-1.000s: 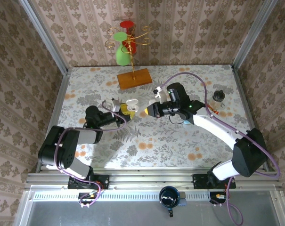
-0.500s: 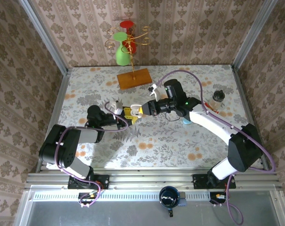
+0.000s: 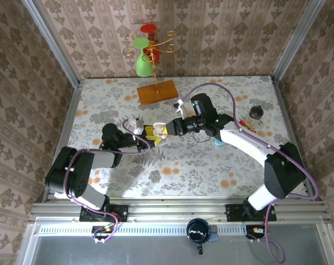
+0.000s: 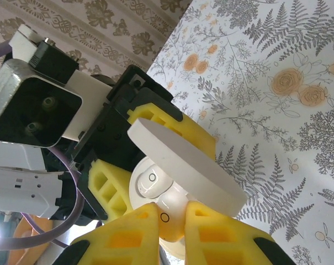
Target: Insert wireless bluetooth earbuds into charging case
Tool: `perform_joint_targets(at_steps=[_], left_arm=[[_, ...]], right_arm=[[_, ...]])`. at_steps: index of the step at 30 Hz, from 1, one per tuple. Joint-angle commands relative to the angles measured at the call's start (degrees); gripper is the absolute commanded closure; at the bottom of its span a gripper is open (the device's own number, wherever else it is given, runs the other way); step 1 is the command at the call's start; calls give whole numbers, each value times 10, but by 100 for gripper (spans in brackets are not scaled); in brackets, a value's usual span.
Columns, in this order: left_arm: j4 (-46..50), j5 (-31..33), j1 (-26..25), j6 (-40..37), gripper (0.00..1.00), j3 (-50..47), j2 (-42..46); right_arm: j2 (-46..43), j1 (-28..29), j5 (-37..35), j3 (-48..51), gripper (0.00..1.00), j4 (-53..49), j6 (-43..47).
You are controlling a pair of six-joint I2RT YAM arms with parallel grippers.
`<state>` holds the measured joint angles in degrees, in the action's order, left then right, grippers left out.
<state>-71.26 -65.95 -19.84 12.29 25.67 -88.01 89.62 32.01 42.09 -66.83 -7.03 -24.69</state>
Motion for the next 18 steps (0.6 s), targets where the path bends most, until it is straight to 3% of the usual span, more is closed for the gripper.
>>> perform_joint_targets(at_steps=[1,12,18], left_arm=[[-25,3,1,4,76,3,18],[-26,10,3,-9,76,-2,22],[-25,4,3,-12,75,-3,27]], right_arm=[[5,-3,9,1,85,-12,-1],[-2,-5,2,6,85,-28,-8],[21,4,-20,-2,79,-28,-13]])
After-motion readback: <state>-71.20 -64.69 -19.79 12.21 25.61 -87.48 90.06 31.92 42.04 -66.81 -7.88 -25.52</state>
